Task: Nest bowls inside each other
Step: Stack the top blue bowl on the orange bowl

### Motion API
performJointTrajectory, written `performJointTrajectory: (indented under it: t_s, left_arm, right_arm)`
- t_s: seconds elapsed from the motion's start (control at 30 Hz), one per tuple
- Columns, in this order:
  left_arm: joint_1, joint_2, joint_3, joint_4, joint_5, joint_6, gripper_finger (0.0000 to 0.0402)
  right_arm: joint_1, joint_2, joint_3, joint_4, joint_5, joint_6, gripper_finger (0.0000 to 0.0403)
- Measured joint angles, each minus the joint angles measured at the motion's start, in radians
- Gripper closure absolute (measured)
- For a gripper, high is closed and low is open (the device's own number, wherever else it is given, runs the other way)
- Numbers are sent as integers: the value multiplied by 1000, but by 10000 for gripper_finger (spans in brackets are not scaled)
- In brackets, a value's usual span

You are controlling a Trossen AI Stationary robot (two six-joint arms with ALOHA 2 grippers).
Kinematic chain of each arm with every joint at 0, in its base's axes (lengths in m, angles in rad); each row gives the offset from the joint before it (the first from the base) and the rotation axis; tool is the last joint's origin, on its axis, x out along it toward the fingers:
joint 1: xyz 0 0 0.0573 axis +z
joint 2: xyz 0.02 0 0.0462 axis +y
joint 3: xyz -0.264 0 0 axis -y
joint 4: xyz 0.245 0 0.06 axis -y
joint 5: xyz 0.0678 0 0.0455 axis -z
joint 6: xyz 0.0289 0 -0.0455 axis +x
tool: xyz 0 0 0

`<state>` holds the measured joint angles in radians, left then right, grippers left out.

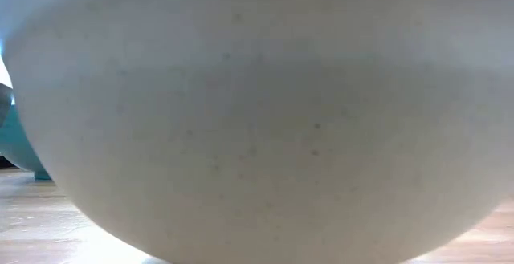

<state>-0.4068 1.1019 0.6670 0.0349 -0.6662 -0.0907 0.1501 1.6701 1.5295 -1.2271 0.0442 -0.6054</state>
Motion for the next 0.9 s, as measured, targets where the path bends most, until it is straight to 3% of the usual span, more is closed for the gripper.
performJointTrajectory:
  t_s: [0.33,0.9]
  left_arm:
    - [0,0,-3,0,0,2,402]
    - [0,-1,-15,1,-1,2,402]
  right_arm:
    - [0,87,-17,-3,94,112,390]
    - [0,64,-202,152,98,161,390]
